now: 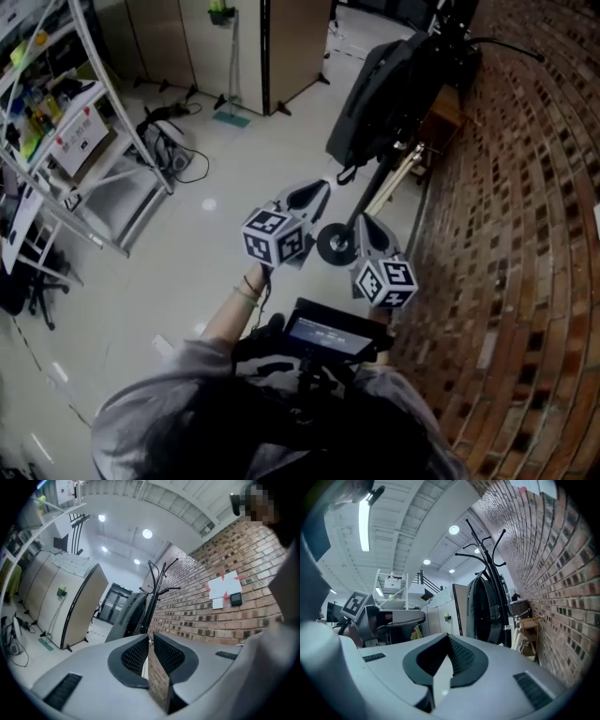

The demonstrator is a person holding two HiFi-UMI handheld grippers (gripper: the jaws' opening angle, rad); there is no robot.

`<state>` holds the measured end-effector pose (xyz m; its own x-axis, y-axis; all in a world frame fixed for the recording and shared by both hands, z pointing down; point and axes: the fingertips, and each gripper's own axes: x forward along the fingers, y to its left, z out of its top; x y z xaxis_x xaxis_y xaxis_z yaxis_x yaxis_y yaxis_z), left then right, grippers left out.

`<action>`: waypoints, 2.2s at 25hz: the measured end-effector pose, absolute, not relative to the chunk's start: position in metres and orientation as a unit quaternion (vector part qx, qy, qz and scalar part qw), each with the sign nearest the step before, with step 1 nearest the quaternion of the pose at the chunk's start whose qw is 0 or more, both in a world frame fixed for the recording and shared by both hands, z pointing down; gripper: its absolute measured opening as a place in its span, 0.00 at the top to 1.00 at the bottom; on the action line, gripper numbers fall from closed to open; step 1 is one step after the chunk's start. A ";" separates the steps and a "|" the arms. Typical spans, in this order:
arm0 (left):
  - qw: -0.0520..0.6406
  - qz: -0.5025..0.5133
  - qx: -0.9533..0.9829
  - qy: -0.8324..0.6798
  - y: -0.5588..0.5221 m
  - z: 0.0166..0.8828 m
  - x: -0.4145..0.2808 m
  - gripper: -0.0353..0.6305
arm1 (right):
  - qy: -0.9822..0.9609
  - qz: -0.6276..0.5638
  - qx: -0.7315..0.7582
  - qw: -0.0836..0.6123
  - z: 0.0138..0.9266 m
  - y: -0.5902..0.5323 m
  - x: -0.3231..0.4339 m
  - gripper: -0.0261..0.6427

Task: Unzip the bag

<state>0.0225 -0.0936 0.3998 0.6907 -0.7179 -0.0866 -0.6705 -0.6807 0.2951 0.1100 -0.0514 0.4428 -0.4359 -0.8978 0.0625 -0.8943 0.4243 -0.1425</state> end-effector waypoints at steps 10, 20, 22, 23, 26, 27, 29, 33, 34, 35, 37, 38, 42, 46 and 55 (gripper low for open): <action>0.126 -0.095 0.943 -0.294 -0.171 0.373 0.048 0.86 | 0.816 -0.072 -0.573 0.009 0.444 -0.093 0.109 0.97; 0.129 -0.121 0.939 -0.293 -0.255 0.334 0.087 0.79 | 0.815 -0.082 -0.574 -0.004 0.446 -0.123 0.142 0.97; 0.131 -0.127 0.936 -0.300 -0.271 0.330 0.092 0.78 | 0.817 -0.083 -0.571 -0.004 0.445 -0.137 0.152 0.97; 0.136 -0.131 0.935 -0.301 -0.279 0.328 0.094 0.78 | 0.818 -0.083 -0.569 -0.003 0.444 -0.144 0.156 0.98; 0.190 -0.160 0.928 -0.279 -0.295 0.324 0.102 0.77 | 0.826 -0.079 -0.558 -0.002 0.436 -0.167 0.167 0.97; 0.220 -0.177 0.923 -0.263 -0.300 0.321 0.105 0.76 | 0.830 -0.077 -0.553 -0.002 0.434 -0.174 0.169 0.97; 0.276 -0.209 0.909 -0.233 -0.310 0.313 0.108 0.72 | 0.839 -0.071 -0.540 0.000 0.429 -0.190 0.173 0.97; 0.307 -0.234 0.892 -0.234 -0.334 0.309 0.105 0.72 | 0.852 -0.070 -0.519 0.007 0.430 -0.212 0.180 0.97; 0.304 -0.230 0.892 -0.242 -0.338 0.310 0.103 0.72 | 0.853 -0.071 -0.517 0.006 0.431 -0.216 0.182 0.97; 0.303 -0.225 0.892 -0.248 -0.340 0.312 0.103 0.72 | 0.854 -0.073 -0.515 0.004 0.434 -0.220 0.183 0.97; 0.305 -0.213 0.892 -0.255 -0.344 0.315 0.103 0.72 | 0.857 -0.079 -0.510 0.002 0.439 -0.226 0.184 0.97; 0.307 -0.208 0.892 -0.258 -0.345 0.317 0.105 0.72 | 0.857 -0.082 -0.509 0.002 0.441 -0.228 0.185 0.97; 0.318 -0.205 0.888 -0.262 -0.350 0.320 0.107 0.72 | 0.858 -0.088 -0.506 0.001 0.445 -0.234 0.186 0.97; 0.323 -0.196 0.888 -0.263 -0.356 0.318 0.107 0.72 | 0.854 -0.098 -0.511 0.008 0.446 -0.238 0.187 0.98; 0.324 -0.204 0.892 -0.239 -0.352 0.316 0.109 0.72 | 0.846 -0.101 -0.523 0.033 0.437 -0.249 0.171 0.97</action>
